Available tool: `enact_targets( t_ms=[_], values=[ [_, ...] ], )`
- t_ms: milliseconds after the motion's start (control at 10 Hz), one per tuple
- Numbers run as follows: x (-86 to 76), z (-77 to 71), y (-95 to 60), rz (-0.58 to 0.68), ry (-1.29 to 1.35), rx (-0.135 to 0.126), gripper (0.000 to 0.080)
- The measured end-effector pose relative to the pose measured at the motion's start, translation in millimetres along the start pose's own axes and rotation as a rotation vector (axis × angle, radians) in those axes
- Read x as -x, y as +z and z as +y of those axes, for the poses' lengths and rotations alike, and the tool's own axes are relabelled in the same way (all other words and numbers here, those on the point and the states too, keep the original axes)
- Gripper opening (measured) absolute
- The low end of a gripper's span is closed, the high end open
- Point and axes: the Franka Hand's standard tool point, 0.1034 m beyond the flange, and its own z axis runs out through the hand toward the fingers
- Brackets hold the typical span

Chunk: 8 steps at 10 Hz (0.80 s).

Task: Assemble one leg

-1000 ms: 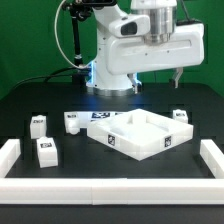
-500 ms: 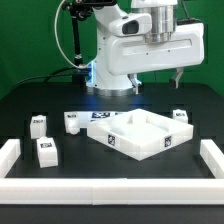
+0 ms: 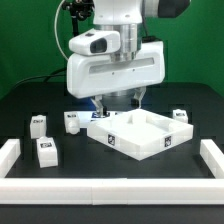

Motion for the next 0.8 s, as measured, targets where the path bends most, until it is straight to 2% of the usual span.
enact_targets(
  t_ms=[300, 400, 600, 800],
  values=[
    [0.5, 0.5, -0.7, 0.000, 0.005, 0.002, 0.0649],
    [2.3, 5.2, 2.7, 0.000, -0.004, 0.008, 0.0649],
    [5.0, 22.6, 21.0, -0.019, 0.014, 0.019, 0.0649],
    [5.8, 27.1, 39.7, -0.034, 0.017, 0.026, 0.0649]
  ],
)
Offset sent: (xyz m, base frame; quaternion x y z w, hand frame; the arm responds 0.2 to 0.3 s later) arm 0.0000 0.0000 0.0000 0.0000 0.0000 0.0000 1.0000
